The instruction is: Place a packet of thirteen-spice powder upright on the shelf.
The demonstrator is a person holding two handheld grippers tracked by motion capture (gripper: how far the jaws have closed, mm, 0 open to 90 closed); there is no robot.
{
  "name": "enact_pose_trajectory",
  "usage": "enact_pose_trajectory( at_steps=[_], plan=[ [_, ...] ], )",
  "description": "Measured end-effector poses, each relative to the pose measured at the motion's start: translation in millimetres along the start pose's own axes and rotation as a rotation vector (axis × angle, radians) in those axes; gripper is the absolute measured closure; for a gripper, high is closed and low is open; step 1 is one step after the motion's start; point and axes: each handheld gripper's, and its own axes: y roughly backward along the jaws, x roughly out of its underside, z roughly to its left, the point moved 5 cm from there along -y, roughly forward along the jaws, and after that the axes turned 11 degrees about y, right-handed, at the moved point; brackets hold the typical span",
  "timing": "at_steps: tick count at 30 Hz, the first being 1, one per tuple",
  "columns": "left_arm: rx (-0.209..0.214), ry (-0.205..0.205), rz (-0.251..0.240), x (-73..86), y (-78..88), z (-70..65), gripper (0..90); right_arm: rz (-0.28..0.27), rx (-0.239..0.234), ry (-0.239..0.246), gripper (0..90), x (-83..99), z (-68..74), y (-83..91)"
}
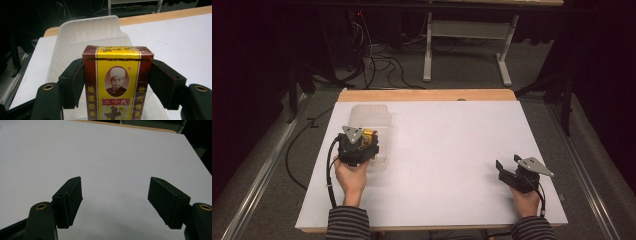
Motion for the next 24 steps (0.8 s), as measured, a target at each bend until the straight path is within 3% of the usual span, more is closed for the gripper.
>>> enact_pose_trajectory(
  at_steps=[24],
  plan=[
    [0.002,0.029,0.004,19.6,10.2,9.0,32.7,0.007,0.006,0.005,27.8,-0.1,1.3,-0.4]
  ],
)
